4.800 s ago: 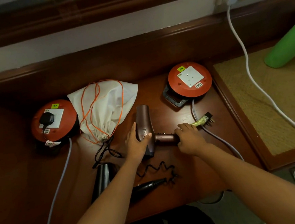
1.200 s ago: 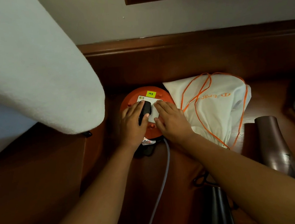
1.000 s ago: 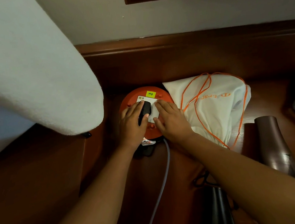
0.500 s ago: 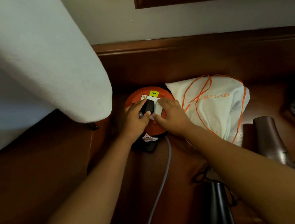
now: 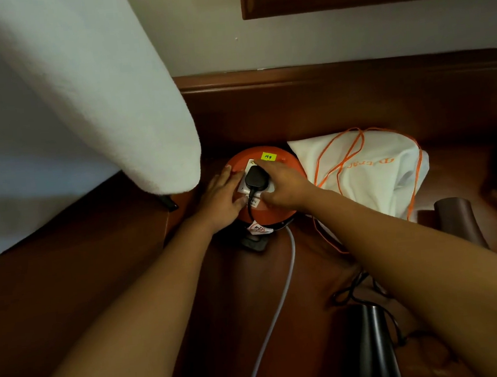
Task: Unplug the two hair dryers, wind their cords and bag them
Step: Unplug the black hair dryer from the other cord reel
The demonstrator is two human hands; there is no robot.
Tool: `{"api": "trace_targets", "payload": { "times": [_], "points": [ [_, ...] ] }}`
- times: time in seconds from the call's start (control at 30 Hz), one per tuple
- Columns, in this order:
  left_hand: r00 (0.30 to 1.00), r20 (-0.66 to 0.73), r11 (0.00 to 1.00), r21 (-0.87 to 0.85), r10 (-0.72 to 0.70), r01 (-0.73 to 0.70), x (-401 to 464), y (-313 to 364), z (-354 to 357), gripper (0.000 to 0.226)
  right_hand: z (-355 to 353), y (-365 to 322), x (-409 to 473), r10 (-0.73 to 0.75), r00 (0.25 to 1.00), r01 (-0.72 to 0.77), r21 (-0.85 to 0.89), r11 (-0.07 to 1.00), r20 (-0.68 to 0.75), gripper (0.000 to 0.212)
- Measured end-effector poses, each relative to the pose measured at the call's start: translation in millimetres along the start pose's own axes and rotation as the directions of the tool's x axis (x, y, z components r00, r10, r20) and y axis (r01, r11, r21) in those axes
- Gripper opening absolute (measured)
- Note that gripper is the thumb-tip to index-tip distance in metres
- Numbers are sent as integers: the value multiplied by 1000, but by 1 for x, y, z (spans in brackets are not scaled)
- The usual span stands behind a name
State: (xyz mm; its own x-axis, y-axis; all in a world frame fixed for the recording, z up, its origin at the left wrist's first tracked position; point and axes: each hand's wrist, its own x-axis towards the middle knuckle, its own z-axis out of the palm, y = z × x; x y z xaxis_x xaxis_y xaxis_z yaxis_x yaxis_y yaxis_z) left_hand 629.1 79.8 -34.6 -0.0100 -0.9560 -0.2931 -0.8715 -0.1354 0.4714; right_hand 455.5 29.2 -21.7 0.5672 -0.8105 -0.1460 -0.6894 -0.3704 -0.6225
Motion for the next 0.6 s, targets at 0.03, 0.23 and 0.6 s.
{"api": "trace_targets", "payload": {
  "times": [0.03, 0.23, 0.6],
  "points": [
    [1000, 3, 1000, -21, 3, -3, 0, -1, 1, 65, 2, 2, 1, -1, 1000, 1, -6, 1000, -7, 74],
    [1000, -17, 999, -33, 21, -22, 4, -3, 1, 62, 2, -2, 4, -20, 998, 19, -30, 999, -56, 65],
    [1000, 2, 998, -56, 9, -9, 7, -5, 4, 63, -1, -8, 9, 39, 997, -43, -78, 996, -63, 52]
  ]
}}
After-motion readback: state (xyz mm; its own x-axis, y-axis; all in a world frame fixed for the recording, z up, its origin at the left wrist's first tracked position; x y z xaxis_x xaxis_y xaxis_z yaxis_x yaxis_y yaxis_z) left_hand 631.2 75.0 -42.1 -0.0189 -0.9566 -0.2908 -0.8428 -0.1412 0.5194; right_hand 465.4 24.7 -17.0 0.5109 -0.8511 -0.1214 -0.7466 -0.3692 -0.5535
